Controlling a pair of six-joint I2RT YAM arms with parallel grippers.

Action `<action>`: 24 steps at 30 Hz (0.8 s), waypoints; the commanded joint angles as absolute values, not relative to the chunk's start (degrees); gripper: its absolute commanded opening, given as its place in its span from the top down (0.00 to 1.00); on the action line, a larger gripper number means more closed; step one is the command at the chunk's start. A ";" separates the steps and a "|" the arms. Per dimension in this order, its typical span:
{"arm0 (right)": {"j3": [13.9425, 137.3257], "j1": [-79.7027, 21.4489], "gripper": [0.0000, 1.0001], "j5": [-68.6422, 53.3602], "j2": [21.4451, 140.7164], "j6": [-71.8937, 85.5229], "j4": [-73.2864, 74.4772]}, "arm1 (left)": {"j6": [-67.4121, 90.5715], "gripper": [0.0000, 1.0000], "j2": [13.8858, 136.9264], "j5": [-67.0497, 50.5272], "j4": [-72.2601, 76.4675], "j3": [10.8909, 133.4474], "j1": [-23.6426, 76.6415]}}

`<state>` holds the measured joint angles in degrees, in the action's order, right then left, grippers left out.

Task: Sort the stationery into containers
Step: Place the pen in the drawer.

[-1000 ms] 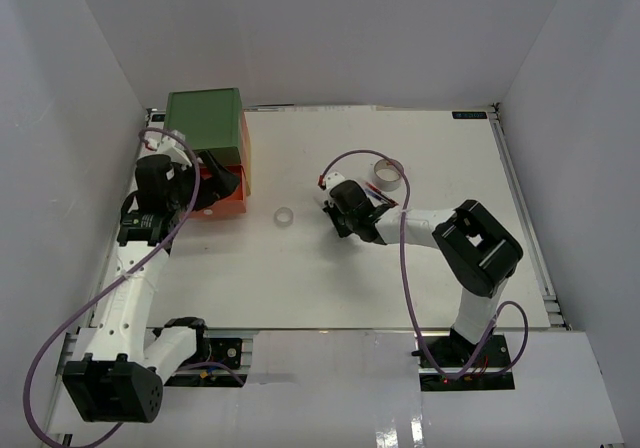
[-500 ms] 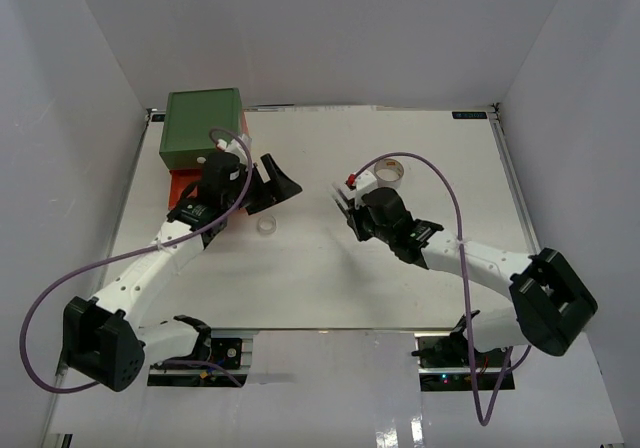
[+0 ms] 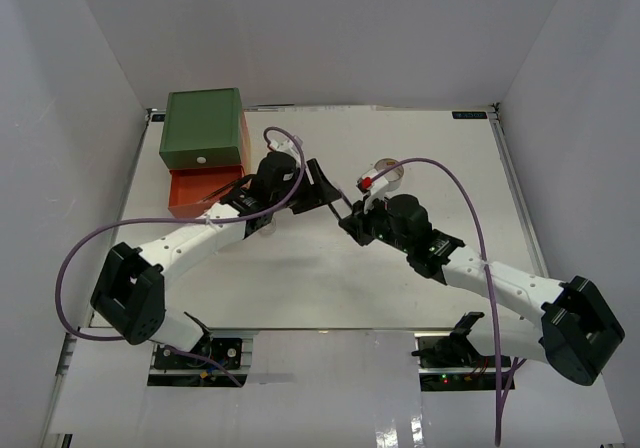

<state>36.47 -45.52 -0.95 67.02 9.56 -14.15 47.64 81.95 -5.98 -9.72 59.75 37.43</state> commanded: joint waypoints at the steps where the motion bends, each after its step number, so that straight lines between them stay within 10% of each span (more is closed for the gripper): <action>1: 35.51 -45.88 0.89 -2.99 65.22 10.90 -19.16 | 48.78 0.29 83.05 -3.87 -7.82 62.05 39.37; 20: 35.07 -45.88 0.82 -2.20 64.95 12.22 -20.13 | 49.83 0.81 81.04 -2.20 -7.12 59.77 41.22; 24: 35.07 -45.88 0.68 -1.50 64.51 12.13 -19.78 | 50.01 0.89 79.72 -0.88 -7.12 58.98 41.22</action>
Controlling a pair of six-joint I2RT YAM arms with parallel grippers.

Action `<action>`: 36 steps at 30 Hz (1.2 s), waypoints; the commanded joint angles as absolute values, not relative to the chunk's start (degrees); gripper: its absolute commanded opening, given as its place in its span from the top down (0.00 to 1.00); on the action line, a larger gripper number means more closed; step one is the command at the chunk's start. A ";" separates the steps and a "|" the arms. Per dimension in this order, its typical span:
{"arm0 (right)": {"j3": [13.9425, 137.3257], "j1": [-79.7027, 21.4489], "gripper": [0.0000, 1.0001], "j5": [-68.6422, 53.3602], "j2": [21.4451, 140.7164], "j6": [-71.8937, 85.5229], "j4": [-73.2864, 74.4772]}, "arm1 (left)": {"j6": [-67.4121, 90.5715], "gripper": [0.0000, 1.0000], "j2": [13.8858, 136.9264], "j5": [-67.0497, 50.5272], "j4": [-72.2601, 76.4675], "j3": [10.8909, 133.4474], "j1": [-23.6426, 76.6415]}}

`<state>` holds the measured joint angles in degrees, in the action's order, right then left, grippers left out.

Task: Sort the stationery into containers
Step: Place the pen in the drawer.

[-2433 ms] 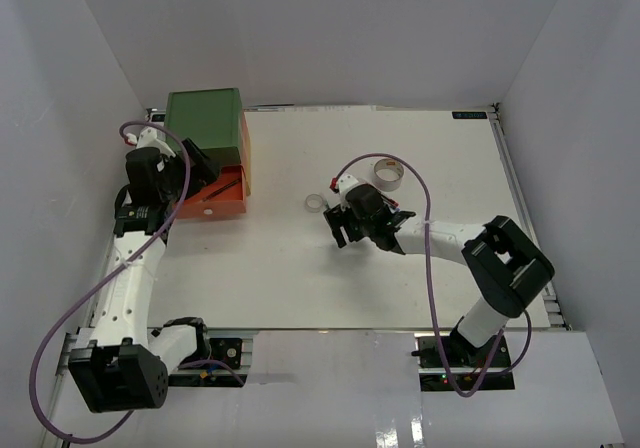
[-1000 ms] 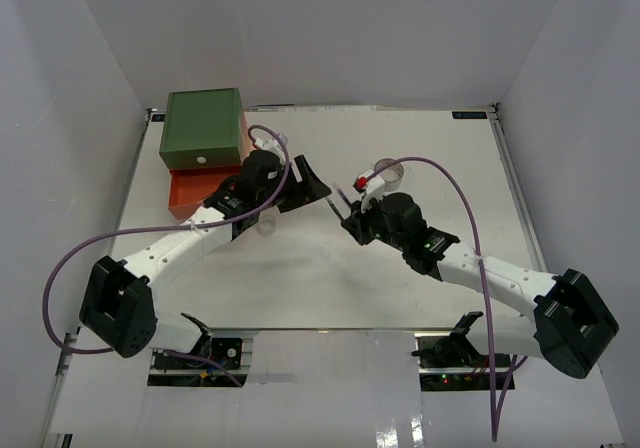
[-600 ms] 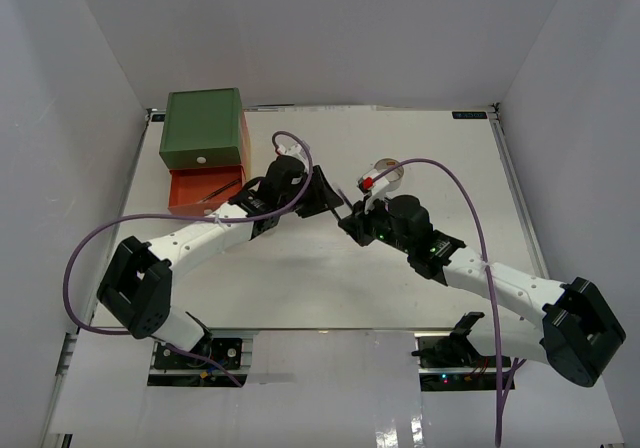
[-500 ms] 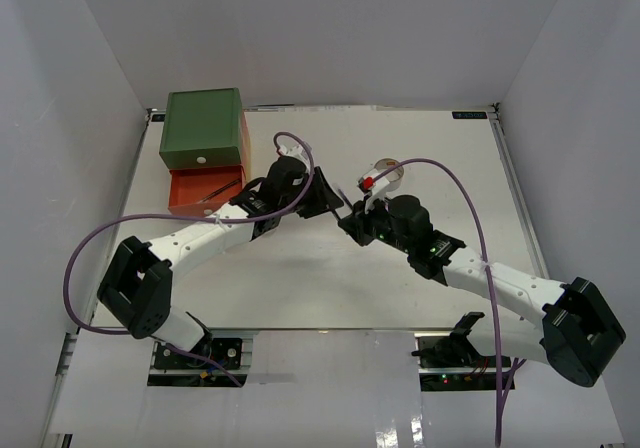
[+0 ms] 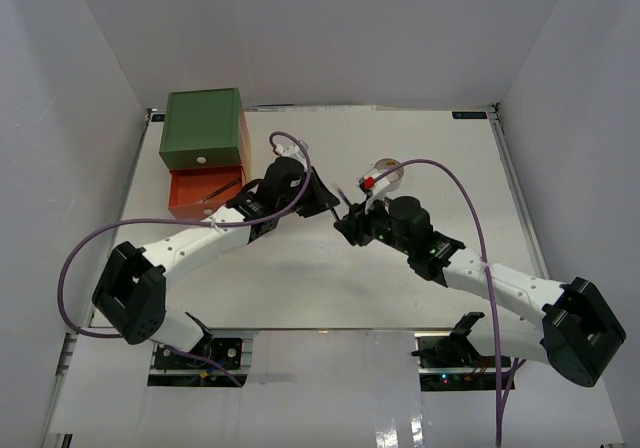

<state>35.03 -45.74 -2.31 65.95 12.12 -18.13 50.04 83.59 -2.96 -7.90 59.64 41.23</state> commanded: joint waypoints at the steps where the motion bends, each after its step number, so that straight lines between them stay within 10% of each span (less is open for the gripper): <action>1: 35.07 -45.79 0.55 -1.41 64.25 12.04 -19.43 | 50.27 0.90 79.37 -0.79 -7.12 58.80 41.13; 11: 34.19 -45.88 0.02 3.86 59.86 10.64 -15.56 | 53.96 0.93 69.01 2.02 -7.91 52.83 29.19; 27: 30.85 -45.70 0.05 5.80 57.92 9.32 -14.50 | 57.56 0.86 61.77 -5.62 -10.90 46.85 -2.70; 36: 29.71 -45.70 0.05 7.91 56.34 7.91 -13.89 | 59.50 0.61 69.43 -8.08 -10.46 48.78 -6.06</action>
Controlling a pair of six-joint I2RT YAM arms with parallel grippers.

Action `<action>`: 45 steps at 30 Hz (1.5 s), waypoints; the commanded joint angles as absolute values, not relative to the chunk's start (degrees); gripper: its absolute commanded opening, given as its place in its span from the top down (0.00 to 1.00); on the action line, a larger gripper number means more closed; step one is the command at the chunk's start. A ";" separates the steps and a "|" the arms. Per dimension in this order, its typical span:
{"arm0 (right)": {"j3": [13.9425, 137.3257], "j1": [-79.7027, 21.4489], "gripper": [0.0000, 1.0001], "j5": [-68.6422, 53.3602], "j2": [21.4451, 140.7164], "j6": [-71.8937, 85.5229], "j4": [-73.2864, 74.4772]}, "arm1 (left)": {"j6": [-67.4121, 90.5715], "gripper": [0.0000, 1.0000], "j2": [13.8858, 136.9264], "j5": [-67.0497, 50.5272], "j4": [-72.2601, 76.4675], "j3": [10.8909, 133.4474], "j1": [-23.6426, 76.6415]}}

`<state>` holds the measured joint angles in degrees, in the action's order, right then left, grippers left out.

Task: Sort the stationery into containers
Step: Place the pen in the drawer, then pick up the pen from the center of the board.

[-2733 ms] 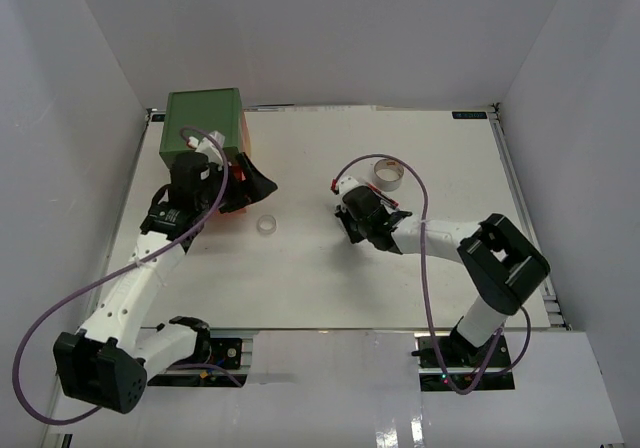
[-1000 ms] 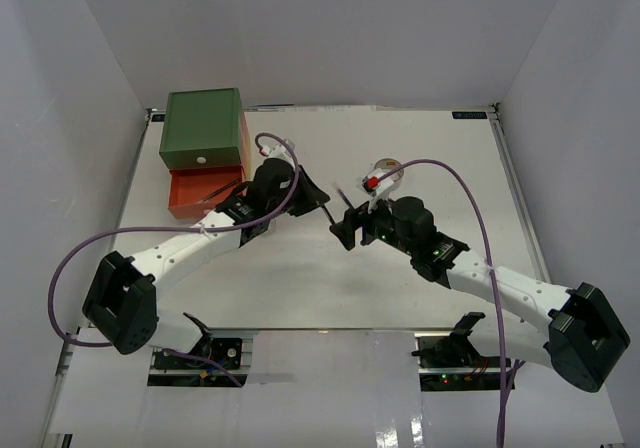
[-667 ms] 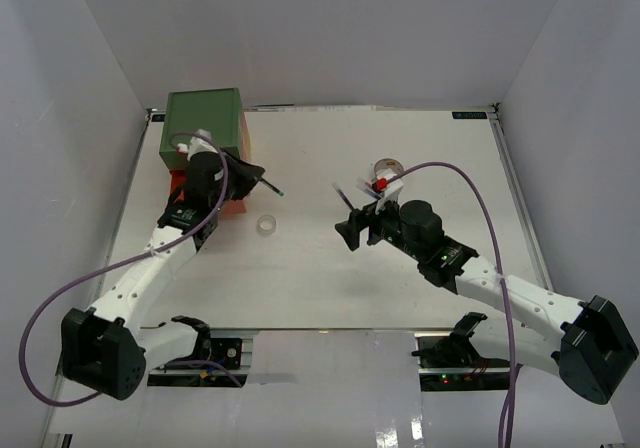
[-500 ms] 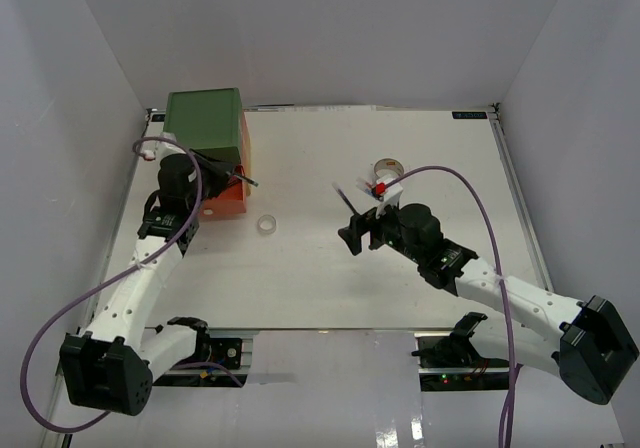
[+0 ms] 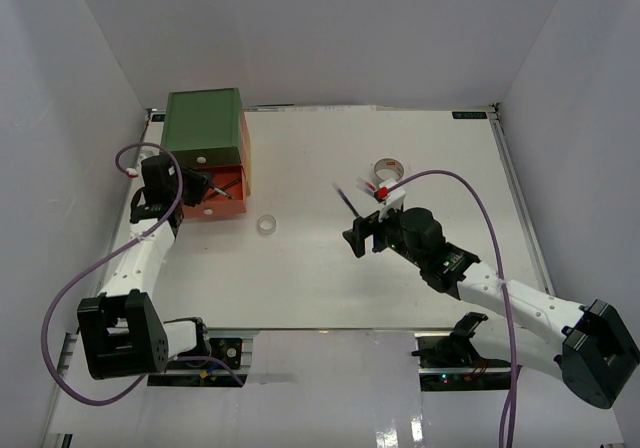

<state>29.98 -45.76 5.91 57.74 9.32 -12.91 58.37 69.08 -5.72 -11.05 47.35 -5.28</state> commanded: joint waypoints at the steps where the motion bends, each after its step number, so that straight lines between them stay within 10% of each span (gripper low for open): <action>1: 29.62 -45.70 0.05 8.08 56.25 7.82 -13.89 | 59.50 0.59 70.22 -8.35 -10.63 49.04 -6.24; 12: 33.30 -44.91 0.06 12.65 61.33 6.42 -11.16 | 56.25 0.04 69.96 -8.70 -14.24 51.33 -7.03; 20: 41.83 -39.38 0.00 10.99 75.48 5.19 -8.35 | 43.87 0.02 65.48 -10.63 -18.63 54.93 -7.03; 45: 57.22 -36.30 0.76 7.30 105.65 0.26 -5.01 | 28.56 0.02 58.18 -25.23 -27.25 57.74 2.27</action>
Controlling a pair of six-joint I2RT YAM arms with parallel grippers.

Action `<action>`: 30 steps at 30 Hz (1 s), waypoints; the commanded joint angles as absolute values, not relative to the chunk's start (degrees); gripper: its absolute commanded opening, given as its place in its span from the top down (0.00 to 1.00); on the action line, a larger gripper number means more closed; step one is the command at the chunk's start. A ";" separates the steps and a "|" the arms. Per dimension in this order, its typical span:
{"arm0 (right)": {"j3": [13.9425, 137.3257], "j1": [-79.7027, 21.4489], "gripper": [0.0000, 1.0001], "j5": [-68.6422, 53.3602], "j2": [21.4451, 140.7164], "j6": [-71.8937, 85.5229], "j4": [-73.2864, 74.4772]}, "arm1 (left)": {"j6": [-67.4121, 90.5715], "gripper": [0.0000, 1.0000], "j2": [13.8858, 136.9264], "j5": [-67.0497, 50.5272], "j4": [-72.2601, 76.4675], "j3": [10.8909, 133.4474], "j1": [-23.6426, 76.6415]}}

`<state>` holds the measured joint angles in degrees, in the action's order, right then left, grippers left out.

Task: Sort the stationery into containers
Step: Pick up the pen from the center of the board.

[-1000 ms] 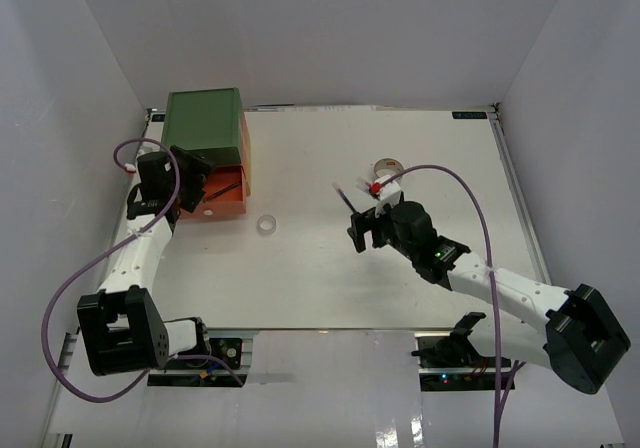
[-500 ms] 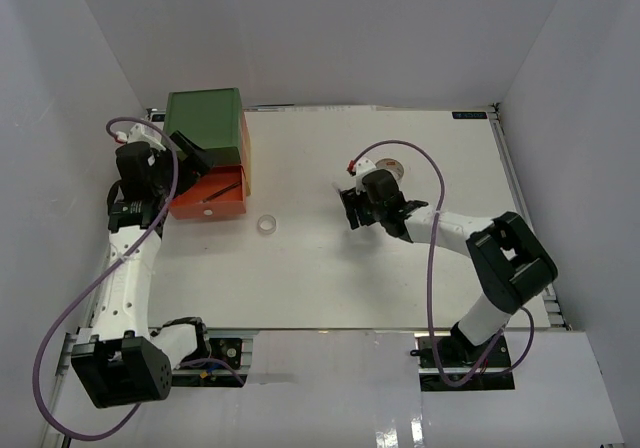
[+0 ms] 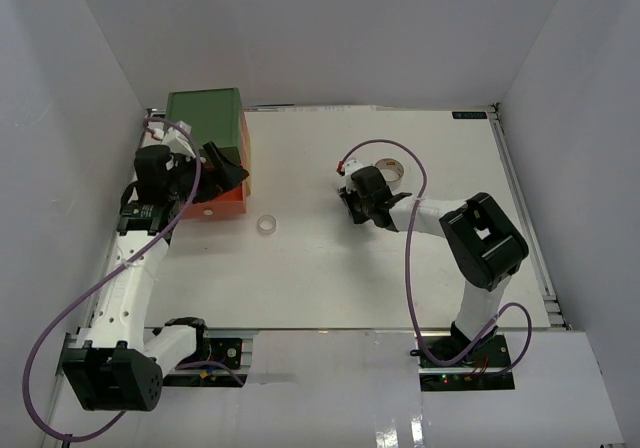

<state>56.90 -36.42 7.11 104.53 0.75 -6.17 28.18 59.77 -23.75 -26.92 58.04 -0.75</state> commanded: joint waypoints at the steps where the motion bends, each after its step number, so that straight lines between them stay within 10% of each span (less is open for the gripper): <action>1: 56.78 -36.30 0.80 7.29 105.38 0.26 -5.10 | 29.00 0.02 58.27 -24.44 -27.16 57.83 4.98; 30: 37.00 -41.40 0.88 -6.15 65.13 11.07 -16.61 | 49.39 0.25 82.87 -5.54 -6.95 62.40 40.52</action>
